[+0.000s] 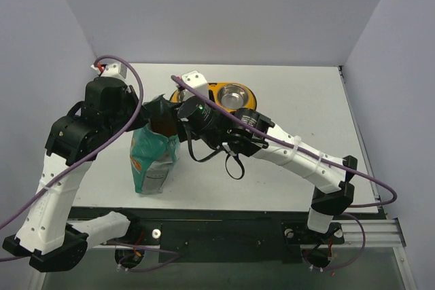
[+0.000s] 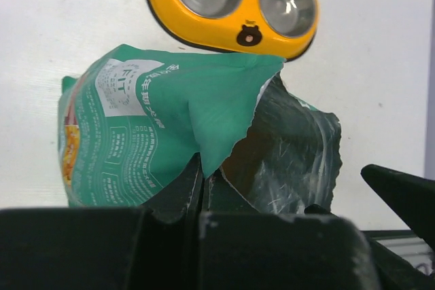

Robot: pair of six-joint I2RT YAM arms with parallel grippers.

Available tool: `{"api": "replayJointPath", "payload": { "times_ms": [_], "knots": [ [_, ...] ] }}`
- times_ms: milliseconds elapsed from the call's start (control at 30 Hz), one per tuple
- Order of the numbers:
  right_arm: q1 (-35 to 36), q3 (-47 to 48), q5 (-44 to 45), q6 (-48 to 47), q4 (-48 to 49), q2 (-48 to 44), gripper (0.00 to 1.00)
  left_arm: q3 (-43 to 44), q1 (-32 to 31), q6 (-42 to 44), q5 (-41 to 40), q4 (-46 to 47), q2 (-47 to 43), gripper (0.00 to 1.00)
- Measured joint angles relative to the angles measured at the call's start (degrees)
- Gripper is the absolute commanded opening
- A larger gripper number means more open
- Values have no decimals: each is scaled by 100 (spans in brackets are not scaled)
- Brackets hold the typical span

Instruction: Serve the pet food

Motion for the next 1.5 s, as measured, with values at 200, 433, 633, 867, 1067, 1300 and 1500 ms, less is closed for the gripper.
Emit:
{"api": "replayJointPath", "payload": {
  "times_ms": [200, 433, 633, 867, 1067, 1300, 1500],
  "knots": [
    [-208, 457, -186, 750, -1003, -70, 78, -581, 4, -326, 710, 555, -356, 0],
    [-647, 822, -468, 1410, -1329, 140, 55, -654, 4, -584, 1097, 671, -323, 0],
    [-737, 1023, -776, 1899, -1401, 562, 35, -452, 2, -610, 1152, 514, -109, 0],
    [-691, 1126, -857, 2033, -1493, 785, 0, -221, -2, -575, 872, 188, 31, 12],
    [-584, 1189, -863, 2017, -1464, 802, 0, -221, -50, -463, 629, 4, 81, 36],
    [-535, 1193, -863, 1993, -1298, 802, 0, -214, -81, -372, 315, -223, 308, 25],
    [-542, 966, -863, 1827, -1045, 699, 0, -57, -90, -278, -15, -304, 339, 0]
  ]
}}
